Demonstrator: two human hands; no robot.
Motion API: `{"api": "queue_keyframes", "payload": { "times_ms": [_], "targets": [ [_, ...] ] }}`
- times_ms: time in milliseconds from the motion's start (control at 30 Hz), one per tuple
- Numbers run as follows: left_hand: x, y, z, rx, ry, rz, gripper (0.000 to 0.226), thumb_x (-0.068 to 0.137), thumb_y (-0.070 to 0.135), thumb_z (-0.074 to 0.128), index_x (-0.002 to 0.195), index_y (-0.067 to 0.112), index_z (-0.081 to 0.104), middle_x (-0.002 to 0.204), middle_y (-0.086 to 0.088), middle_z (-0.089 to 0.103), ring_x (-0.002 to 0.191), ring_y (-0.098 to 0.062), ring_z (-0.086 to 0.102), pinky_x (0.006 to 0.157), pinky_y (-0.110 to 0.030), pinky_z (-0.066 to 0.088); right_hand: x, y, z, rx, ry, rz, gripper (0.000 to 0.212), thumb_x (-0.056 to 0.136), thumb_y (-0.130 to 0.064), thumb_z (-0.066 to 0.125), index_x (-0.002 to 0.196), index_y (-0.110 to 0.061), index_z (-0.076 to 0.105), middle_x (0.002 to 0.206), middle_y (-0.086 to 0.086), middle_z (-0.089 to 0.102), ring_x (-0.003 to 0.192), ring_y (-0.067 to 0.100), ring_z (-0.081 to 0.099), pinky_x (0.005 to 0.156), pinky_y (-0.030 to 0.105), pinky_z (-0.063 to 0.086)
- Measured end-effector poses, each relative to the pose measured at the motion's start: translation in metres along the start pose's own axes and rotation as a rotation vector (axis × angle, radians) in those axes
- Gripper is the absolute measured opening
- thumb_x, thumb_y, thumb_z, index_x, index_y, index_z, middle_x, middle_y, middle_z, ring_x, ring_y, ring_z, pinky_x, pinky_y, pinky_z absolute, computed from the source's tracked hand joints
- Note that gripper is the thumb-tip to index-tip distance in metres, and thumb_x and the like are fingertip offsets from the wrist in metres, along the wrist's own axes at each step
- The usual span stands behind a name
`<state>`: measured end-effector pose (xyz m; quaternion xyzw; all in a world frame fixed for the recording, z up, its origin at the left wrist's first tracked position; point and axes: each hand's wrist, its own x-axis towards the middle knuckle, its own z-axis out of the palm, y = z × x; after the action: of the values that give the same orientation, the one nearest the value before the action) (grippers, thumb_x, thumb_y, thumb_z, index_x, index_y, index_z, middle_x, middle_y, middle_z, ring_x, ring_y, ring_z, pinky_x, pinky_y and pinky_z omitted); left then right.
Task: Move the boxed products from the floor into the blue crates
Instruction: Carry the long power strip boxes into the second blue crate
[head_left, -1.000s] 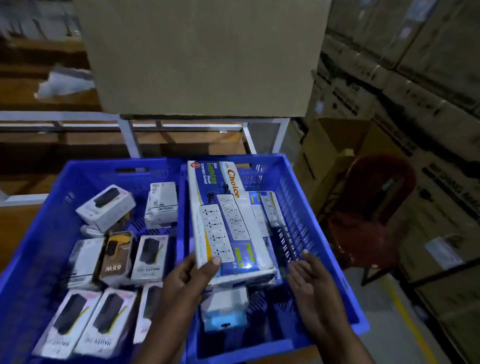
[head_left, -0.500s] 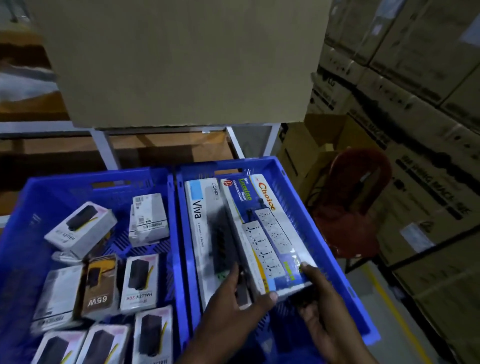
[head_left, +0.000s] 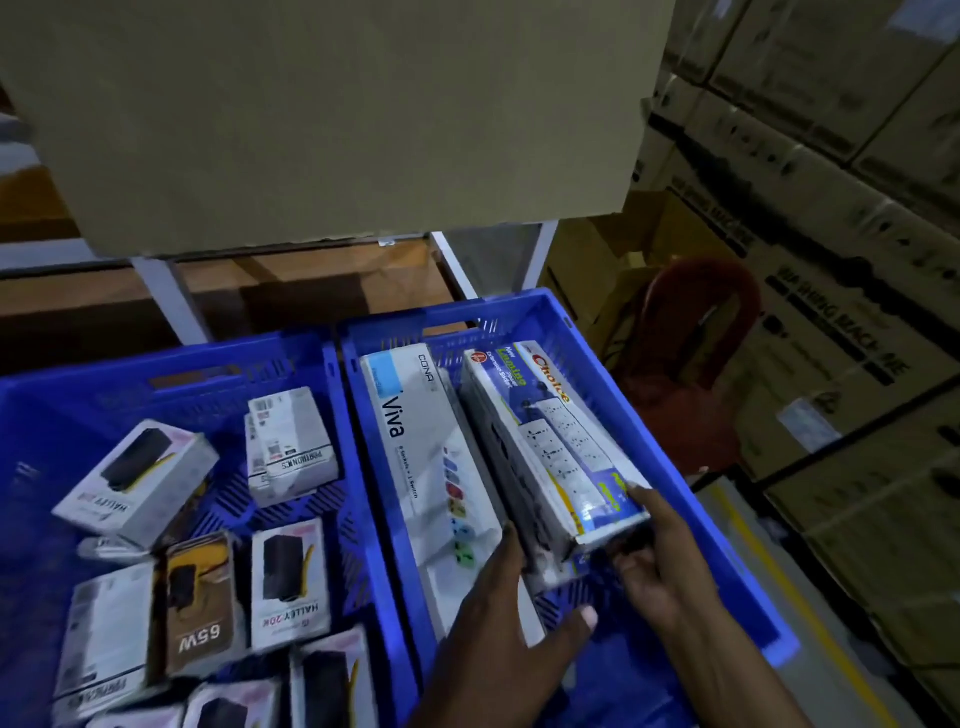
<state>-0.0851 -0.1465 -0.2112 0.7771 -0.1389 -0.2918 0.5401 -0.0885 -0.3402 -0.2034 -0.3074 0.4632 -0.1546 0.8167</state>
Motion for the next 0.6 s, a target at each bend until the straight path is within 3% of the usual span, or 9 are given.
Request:
{"api": "queue_keyframes", "payload": {
  "times_ms": [167, 300, 367, 500, 600],
  "targets": [
    [-0.002, 0.0, 0.001, 0.045, 0.014, 0.039, 0.098, 0.086, 0.064, 0.068, 0.159, 0.046, 0.006, 0.154, 0.036, 0.011, 0.139, 0.016, 0.012, 0.107, -0.006, 0.017, -0.002, 0.001, -0.005, -0.075, 0.076, -0.023, 0.009, 0.094, -0.014, 0.065, 0.098, -0.007, 0.067, 0.081, 0.006, 0.07, 0.069, 0.015, 0.067, 0.06, 0.024, 0.057],
    [-0.008, 0.005, 0.005, 0.129, 0.018, 0.13, 0.097, 0.087, 0.062, 0.067, 0.161, 0.04, 0.009, 0.162, 0.03, 0.016, 0.14, 0.017, 0.014, 0.104, 0.001, 0.016, -0.026, -0.002, -0.031, -0.063, 0.034, -0.063, 0.01, 0.099, -0.015, 0.06, 0.099, -0.009, 0.067, 0.112, 0.014, 0.065, 0.098, 0.021, 0.065, 0.09, 0.027, 0.051],
    [-0.012, 0.008, 0.011, 0.162, 0.013, 0.188, 0.093, 0.087, 0.06, 0.069, 0.161, 0.04, 0.016, 0.162, 0.029, 0.02, 0.14, 0.019, 0.019, 0.102, 0.005, 0.017, -0.048, -0.009, -0.047, -0.027, -0.039, -0.096, 0.015, 0.101, -0.013, 0.054, 0.102, -0.004, 0.066, 0.119, 0.019, 0.068, 0.109, 0.027, 0.068, 0.098, 0.032, 0.056],
    [-0.03, 0.025, 0.042, 0.191, 0.032, 0.313, 0.086, 0.078, 0.064, 0.07, 0.154, 0.034, 0.041, 0.151, 0.024, 0.048, 0.13, 0.032, 0.031, 0.1, 0.005, 0.026, -0.103, -0.028, -0.095, -0.086, -0.159, -0.26, 0.032, 0.092, -0.012, 0.06, 0.119, 0.003, 0.066, 0.116, 0.02, 0.075, 0.112, 0.029, 0.073, 0.1, 0.037, 0.053],
    [-0.057, 0.034, 0.079, 0.161, 0.011, 0.373, 0.077, 0.079, 0.06, 0.071, 0.147, 0.032, 0.051, 0.143, 0.025, 0.056, 0.131, 0.016, 0.048, 0.106, -0.009, 0.039, -0.139, -0.04, -0.148, -0.174, -0.179, -0.36, 0.039, 0.083, -0.017, 0.069, 0.119, -0.002, 0.07, 0.111, 0.015, 0.078, 0.108, 0.024, 0.074, 0.099, 0.033, 0.054]
  ]
}}
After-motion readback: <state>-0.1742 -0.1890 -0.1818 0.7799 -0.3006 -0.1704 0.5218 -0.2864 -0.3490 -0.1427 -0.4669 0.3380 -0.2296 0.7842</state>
